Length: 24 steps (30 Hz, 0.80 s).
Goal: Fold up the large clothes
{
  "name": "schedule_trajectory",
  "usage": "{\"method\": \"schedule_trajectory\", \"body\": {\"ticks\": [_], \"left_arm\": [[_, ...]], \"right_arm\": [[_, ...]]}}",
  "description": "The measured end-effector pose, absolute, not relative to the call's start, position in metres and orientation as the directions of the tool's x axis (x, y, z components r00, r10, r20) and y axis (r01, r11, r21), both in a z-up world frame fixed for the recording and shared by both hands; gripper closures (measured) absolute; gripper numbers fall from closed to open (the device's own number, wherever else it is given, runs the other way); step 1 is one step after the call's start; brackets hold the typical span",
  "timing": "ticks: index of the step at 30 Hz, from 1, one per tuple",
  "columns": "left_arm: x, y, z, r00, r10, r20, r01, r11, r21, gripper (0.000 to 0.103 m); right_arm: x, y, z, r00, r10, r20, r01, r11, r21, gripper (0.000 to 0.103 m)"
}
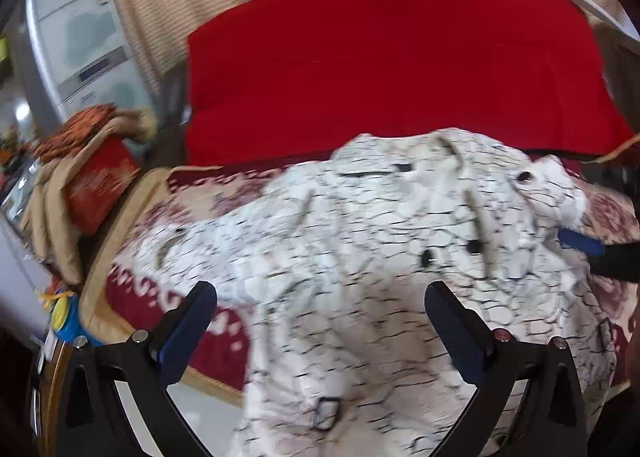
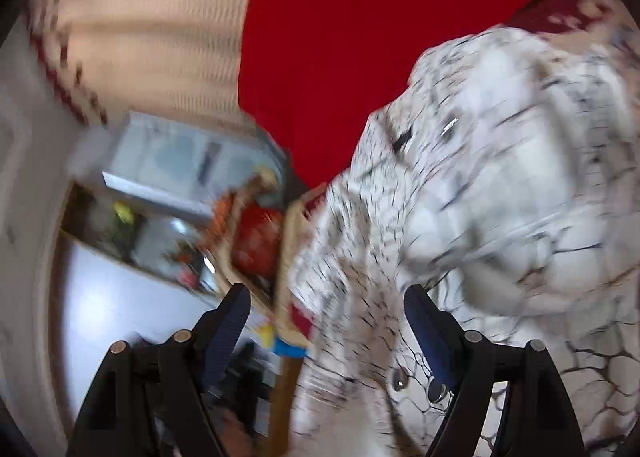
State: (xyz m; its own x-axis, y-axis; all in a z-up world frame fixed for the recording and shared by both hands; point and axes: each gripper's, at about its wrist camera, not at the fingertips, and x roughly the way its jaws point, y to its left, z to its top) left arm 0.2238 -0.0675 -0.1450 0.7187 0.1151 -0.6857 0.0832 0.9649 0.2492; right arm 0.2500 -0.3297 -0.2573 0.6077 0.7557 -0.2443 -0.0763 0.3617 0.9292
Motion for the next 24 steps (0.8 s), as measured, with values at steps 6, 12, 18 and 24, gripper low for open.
{"method": "schedule_trajectory", "body": {"ticks": [6,12,18,24], "left_arm": [[0.244,-0.132,-0.174,0.672,-0.009,-0.741,0.247,0.945,0.212,0.000],[0.271,-0.174,-0.202,0.620,-0.001,-0.784,0.280,0.934,0.221,0.000],[0.286,-0.185,-0.206,0.627,-0.002,-0.779,0.273,0.937,0.217,0.000],[0.296,-0.169,-0.212,0.627,0.000,-0.779,0.207,0.964,0.167,0.000]], "right_arm": [[0.240,-0.389,-0.282,0.749,0.641,-0.169,0.069,0.177,0.982,0.020],[0.249,-0.396,-0.313,0.786,0.567,-0.249,0.219,0.122,0.968,0.020],[0.268,-0.377,-0.278,0.736,0.677,-0.024,-0.037,0.076,0.996,0.020],[0.273,-0.366,-0.267,0.723,0.690,-0.013,-0.107,0.130,0.986,0.020]]}}
